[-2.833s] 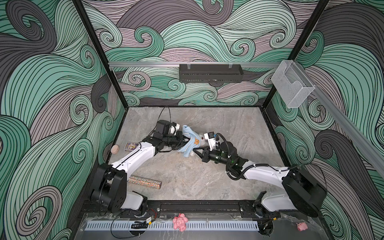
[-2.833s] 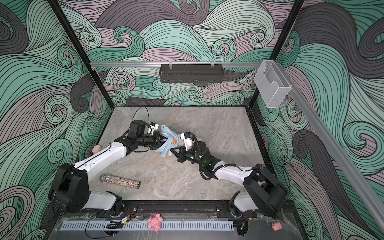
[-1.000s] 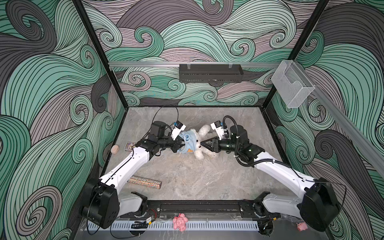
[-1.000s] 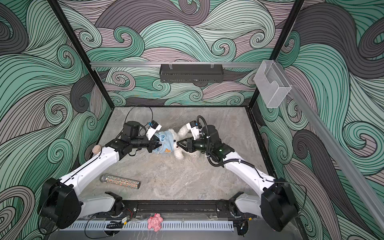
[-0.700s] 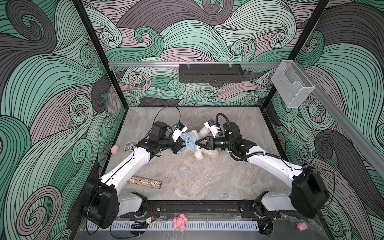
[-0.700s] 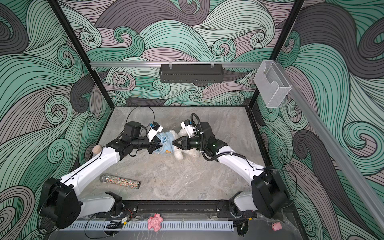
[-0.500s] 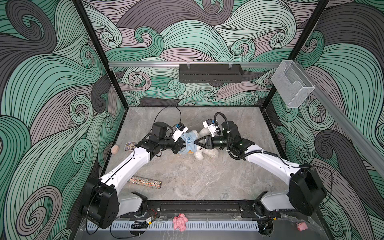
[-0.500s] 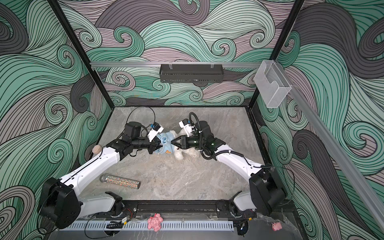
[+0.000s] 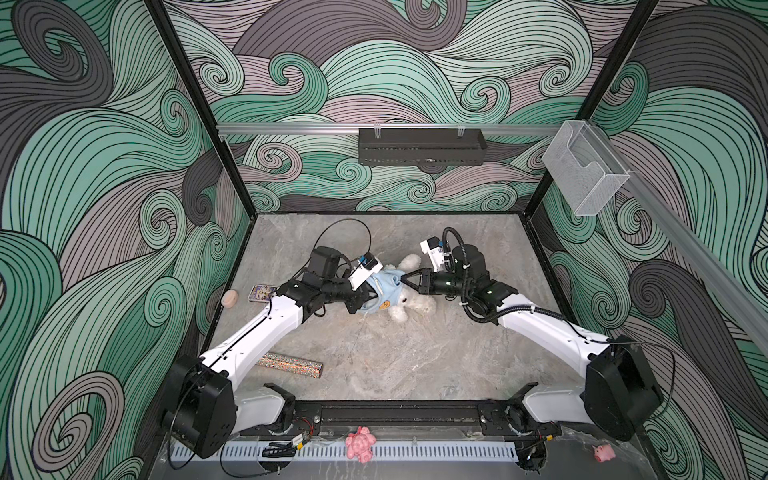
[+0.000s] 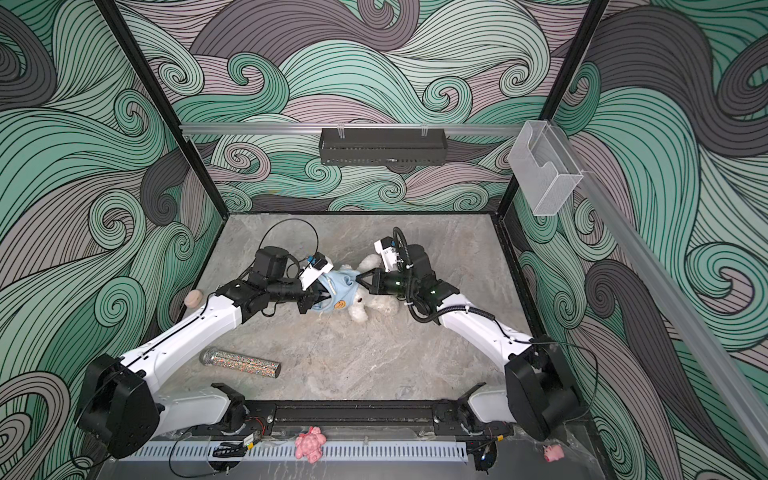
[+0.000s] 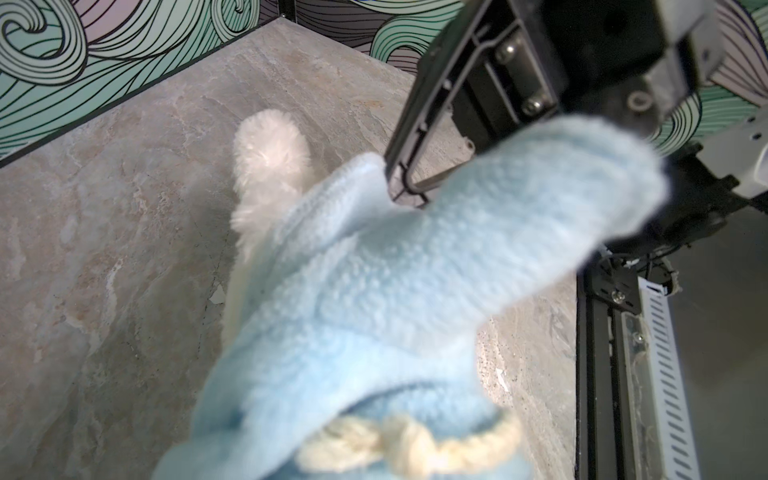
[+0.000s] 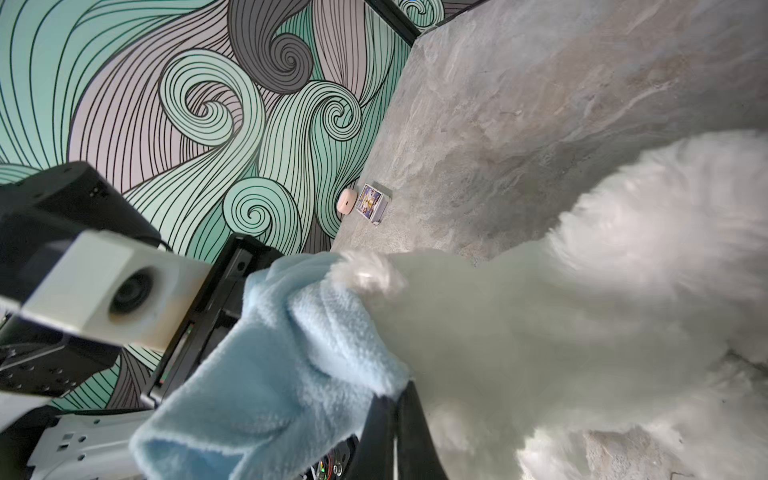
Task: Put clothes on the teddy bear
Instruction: 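Pull the hoodie hem down the bear with the right gripper while the left holds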
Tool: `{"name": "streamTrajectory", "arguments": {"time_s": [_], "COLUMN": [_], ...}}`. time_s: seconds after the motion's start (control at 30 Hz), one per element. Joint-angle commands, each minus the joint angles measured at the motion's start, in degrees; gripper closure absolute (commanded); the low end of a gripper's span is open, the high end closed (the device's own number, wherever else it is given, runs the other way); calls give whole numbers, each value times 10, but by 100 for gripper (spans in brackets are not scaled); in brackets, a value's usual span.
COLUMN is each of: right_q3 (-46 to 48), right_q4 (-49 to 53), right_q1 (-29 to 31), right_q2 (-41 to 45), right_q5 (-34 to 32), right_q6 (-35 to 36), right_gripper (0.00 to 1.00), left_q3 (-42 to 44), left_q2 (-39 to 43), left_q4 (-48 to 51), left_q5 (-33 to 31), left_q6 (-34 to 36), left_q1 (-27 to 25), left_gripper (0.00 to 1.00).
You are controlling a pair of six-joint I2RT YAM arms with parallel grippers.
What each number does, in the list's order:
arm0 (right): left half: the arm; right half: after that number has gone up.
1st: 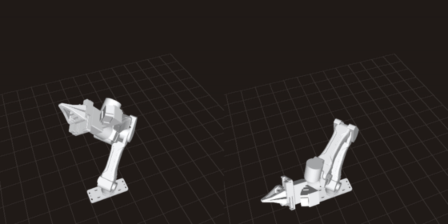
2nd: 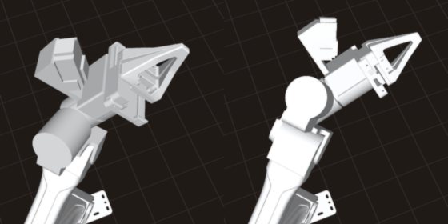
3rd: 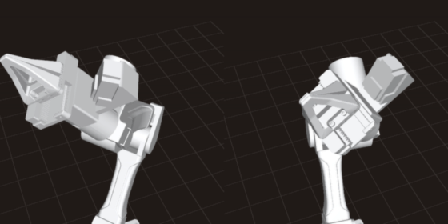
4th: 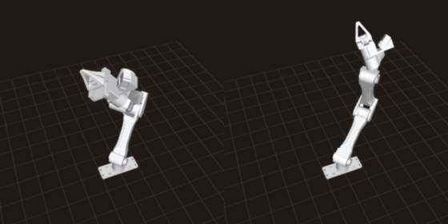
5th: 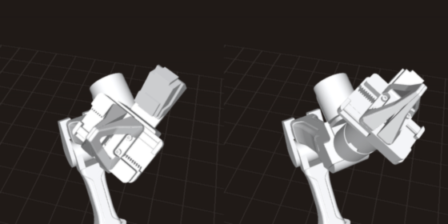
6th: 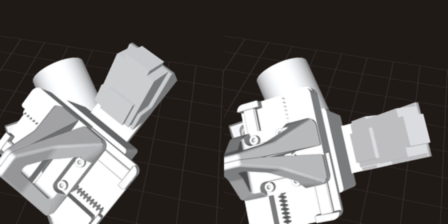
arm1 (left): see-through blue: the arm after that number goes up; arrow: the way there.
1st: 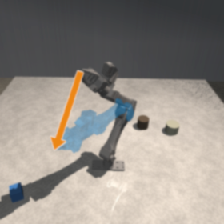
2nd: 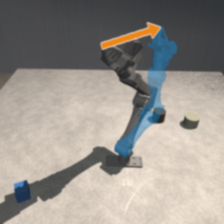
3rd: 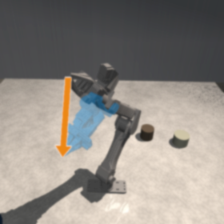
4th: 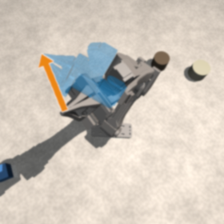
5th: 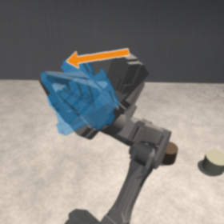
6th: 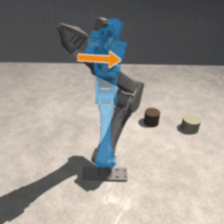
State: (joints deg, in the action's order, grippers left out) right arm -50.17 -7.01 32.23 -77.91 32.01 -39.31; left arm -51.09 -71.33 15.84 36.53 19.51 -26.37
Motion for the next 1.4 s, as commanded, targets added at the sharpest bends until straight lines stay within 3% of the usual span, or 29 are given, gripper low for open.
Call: {"name": "streamTrajectory", "arguments": {"time_s": [0.0,0.63,1.07,1.2,1.37], "right_q3": [0,24,60,75,43], "right_q4": [-45,12,10,-79,-178], "right_q1": [-11,-60,-105,-118,-75], "right_q2": [0,-29,-17,0,-17], "right_q5": [-61,-75,-63,-21,43], "right_q6": [-46,-11,-3,-42,-103], "right_gripper": [100,100,100,100,100], "left_q3": [4,18,8,20,2], "left_q2": [25,58,54,44,24], "left_q4": [53,24,39,57,111], "left_q5": [10,53,46,47,-3], "left_q6": [56,41,38,88,129], "left_q1": [-14,-22,-20,-26,-56], "left_gripper": [100,100,100,100,100]}}
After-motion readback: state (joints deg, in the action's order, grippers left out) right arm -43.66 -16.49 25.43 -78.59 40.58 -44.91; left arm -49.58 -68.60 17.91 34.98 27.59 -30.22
